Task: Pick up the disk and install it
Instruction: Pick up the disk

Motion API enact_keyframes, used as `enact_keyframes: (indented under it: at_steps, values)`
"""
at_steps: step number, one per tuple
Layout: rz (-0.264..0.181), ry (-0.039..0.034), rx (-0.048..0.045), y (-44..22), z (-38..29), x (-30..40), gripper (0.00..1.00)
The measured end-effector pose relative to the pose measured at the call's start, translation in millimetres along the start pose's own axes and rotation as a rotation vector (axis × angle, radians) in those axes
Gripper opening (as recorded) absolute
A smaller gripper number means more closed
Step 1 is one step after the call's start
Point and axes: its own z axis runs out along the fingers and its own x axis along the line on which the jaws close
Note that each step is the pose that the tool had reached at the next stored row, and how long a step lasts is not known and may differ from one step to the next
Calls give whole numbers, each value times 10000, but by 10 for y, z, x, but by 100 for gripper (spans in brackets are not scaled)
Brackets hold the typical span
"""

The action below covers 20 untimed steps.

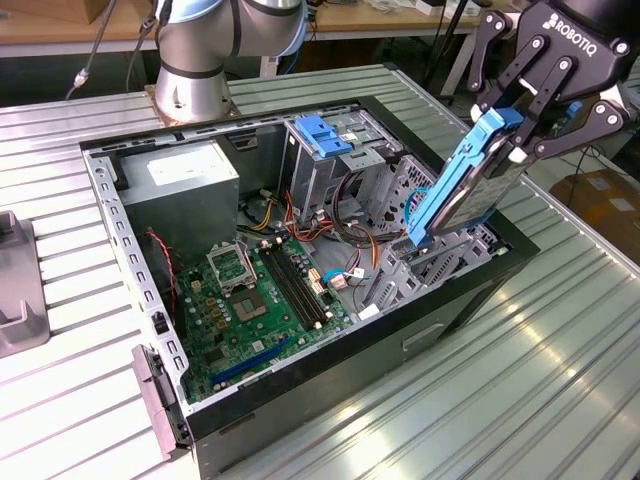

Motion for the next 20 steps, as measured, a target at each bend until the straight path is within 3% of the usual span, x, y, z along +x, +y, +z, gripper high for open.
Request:
enact_keyframes:
  at_steps: [7,20]
  values:
    - [0,-1,0,-102,-1,-3,37]
    - [0,0,0,-226,-2,-7,37]
